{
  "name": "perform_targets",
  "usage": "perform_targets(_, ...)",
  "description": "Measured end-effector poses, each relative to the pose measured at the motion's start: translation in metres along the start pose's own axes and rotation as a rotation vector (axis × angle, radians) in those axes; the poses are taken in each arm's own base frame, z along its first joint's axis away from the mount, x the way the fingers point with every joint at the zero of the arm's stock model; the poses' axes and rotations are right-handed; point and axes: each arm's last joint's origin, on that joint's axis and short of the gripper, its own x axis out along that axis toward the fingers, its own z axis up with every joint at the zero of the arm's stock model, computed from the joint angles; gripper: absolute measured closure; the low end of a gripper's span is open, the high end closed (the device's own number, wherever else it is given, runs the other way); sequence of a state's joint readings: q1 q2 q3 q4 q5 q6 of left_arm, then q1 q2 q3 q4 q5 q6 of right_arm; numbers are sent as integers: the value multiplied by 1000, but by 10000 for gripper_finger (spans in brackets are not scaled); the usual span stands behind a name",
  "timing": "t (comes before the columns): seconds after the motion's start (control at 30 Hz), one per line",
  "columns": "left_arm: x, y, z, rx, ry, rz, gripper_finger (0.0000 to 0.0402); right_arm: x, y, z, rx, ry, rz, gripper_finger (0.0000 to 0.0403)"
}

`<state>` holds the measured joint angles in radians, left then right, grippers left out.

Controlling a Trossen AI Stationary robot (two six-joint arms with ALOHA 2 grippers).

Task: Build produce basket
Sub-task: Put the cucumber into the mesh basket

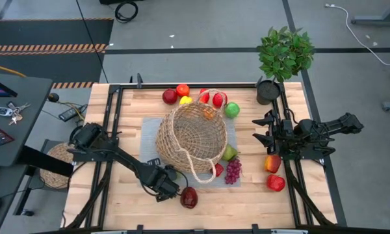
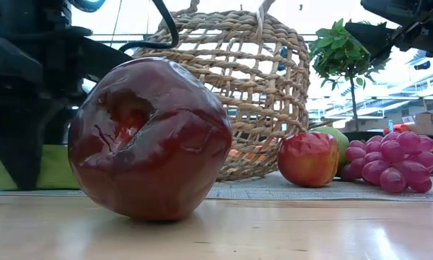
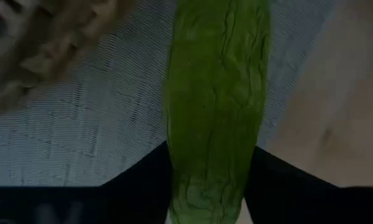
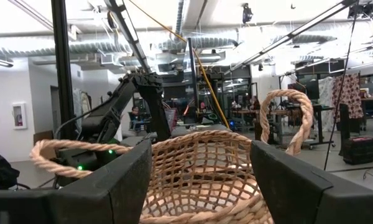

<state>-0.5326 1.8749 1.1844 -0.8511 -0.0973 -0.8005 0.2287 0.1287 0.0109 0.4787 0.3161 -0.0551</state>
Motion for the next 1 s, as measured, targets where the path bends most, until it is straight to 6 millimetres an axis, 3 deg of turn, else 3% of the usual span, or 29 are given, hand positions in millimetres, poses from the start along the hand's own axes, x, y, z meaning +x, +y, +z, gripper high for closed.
perform_targets(0.1, -7, 1, -2, 55, 81, -66, 275, 0, 0, 0, 0, 1, 0, 128)
perform_targets(0.43, -57, 6, -5, 145, 120, -285, 254, 0, 0, 0, -1, 2, 0, 128)
perform_targets(0.73, -127, 27, 0, 225, -100, -428, 266, 0, 0, 0, -1, 2, 0, 128)
perform_targets(1.0, -190, 50, 13, 300, -461, -441, 259, 0, 0, 0, -1, 2, 0, 128)
